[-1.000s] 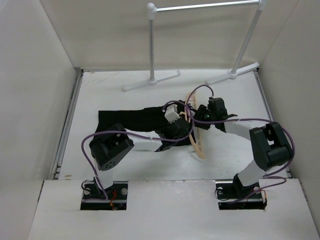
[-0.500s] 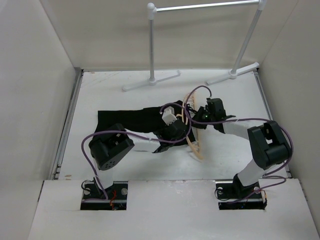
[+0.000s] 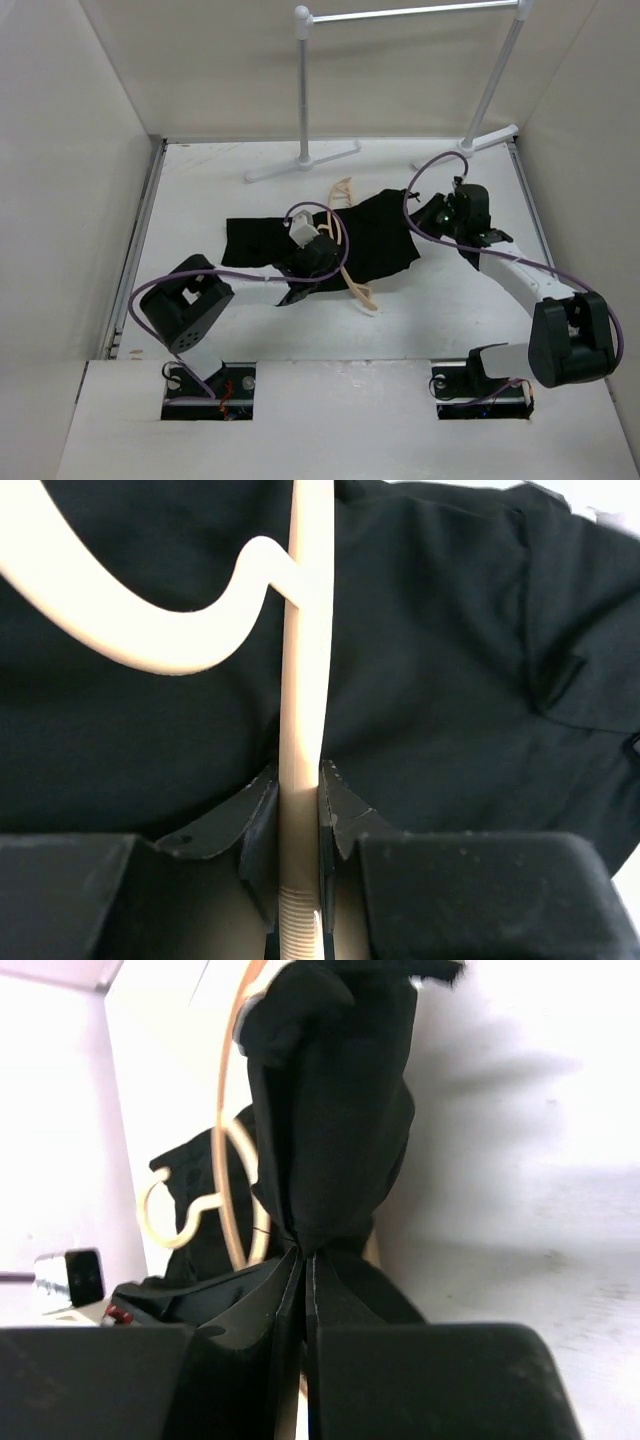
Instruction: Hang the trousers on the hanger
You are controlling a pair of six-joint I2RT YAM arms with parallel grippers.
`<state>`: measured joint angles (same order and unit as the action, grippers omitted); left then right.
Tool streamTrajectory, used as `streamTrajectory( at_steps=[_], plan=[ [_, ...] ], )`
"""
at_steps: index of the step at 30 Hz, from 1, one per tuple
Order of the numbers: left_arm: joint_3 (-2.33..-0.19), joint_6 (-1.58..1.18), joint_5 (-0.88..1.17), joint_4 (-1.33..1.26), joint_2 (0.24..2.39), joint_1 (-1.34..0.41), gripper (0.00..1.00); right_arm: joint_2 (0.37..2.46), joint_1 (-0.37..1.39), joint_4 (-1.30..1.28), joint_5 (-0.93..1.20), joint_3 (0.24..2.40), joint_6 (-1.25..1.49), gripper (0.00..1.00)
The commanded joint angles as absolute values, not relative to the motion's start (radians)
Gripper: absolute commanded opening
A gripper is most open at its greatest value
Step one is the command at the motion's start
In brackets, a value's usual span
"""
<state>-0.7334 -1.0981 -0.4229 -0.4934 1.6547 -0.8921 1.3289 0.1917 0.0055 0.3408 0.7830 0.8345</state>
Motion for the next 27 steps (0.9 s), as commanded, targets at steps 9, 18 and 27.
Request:
streamTrajectory(
  at_steps=[9,18,27],
  plan=[
    [-0.586,-0.982,-0.448,-0.315,1.359,-0.828,0.01,1.310,0.087,-0.017,0.304,0.762,0.825,0.07],
    [-0.667,-0.842,-0.498,-0.224,1.338,-0.855,0.01,1.367,0.094,0.000,0.256,0.721,0.828,0.07],
    [-0.811,-0.713,-0.541,-0.106,1.316,-0.889,0.01,1.384,0.108,0.003,0.219,0.704,0.834,0.16]
  ],
)
